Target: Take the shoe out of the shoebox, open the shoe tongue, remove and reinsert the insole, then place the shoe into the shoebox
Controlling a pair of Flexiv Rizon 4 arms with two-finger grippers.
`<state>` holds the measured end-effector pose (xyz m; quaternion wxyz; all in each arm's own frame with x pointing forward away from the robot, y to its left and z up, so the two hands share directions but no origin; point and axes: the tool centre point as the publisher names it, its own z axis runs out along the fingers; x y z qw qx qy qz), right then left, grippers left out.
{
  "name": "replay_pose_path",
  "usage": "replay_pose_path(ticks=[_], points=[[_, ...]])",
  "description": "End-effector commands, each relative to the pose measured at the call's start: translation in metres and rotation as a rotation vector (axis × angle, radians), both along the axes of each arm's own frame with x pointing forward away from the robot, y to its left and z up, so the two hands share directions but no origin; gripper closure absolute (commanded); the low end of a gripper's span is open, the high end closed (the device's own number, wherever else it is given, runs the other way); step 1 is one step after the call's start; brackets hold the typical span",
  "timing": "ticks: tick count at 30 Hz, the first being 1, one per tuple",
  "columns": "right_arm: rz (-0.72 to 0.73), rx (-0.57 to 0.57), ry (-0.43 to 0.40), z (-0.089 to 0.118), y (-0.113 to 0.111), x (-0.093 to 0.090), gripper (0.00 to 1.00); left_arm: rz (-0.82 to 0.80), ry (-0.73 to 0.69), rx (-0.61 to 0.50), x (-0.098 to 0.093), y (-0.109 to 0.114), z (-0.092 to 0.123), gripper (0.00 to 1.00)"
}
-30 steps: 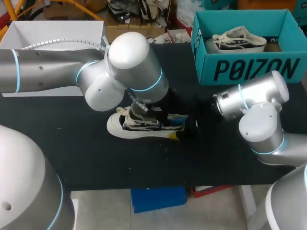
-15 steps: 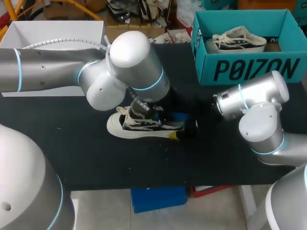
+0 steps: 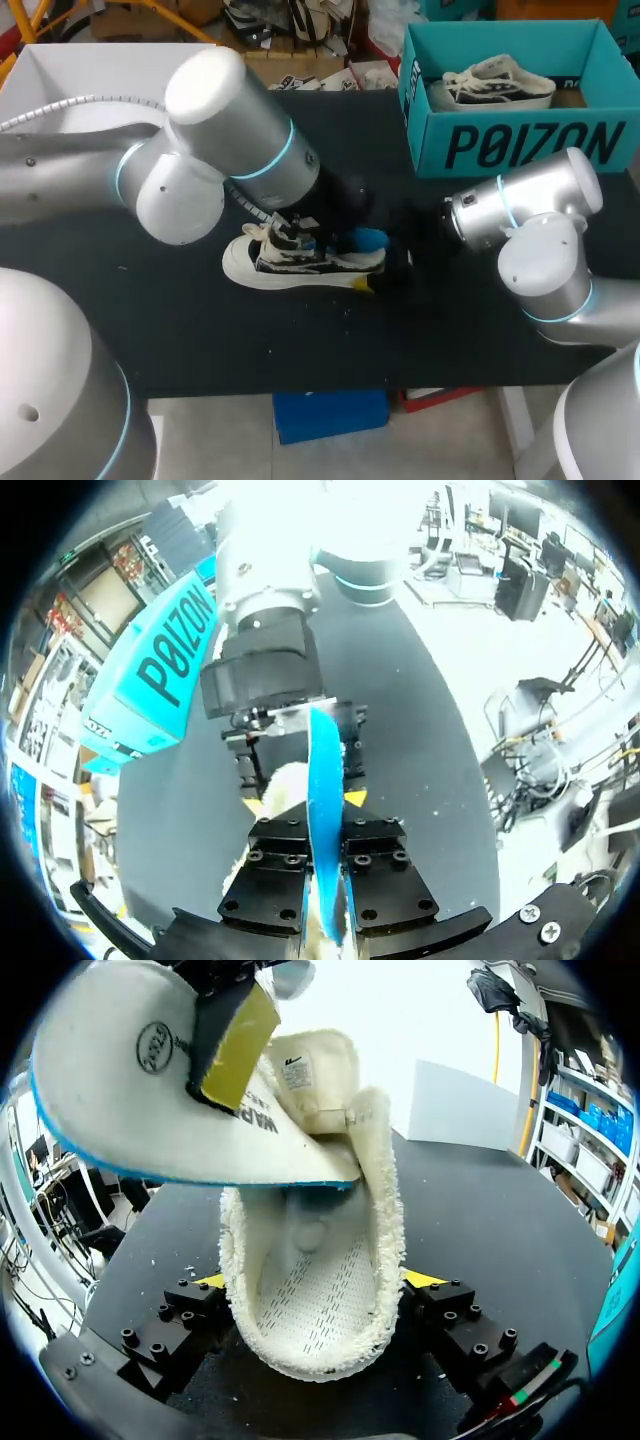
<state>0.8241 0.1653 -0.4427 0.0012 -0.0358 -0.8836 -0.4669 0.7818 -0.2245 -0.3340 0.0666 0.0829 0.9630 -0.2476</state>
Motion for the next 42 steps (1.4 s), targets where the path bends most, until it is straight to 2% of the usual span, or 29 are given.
replay_pose_path(ticks=[1,6,8,17,36,37,42], points=[[-0.002,-0.001,0.000,-0.004,0.001,-0.002,1.00,0.026,0.074,-0.114,-0.015,0.022,0.031,1.00],[-0.002,-0.001,0.000,-0.004,0.001,-0.002,1.00,0.060,0.145,-0.222,-0.016,0.018,0.069,1.00],[-0.002,-0.001,0.000,-0.004,0.001,-0.002,1.00,0.076,0.153,-0.259,-0.016,0.015,0.093,1.00],[-0.002,-0.001,0.000,-0.004,0.001,-0.002,1.00,0.101,0.211,-0.351,-0.027,0.007,0.172,1.00],[-0.002,-0.001,0.000,-0.004,0.001,-0.002,1.00,0.101,0.211,-0.351,-0.027,0.007,0.172,1.00],[-0.002,-0.001,0.000,-0.004,0.001,-0.002,1.00,0.112,0.239,-0.402,-0.028,0.009,0.173,1.00],[-0.002,-0.001,0.000,-0.004,0.001,-0.002,1.00,0.135,0.386,-0.506,-0.037,0.010,0.192,1.00]])
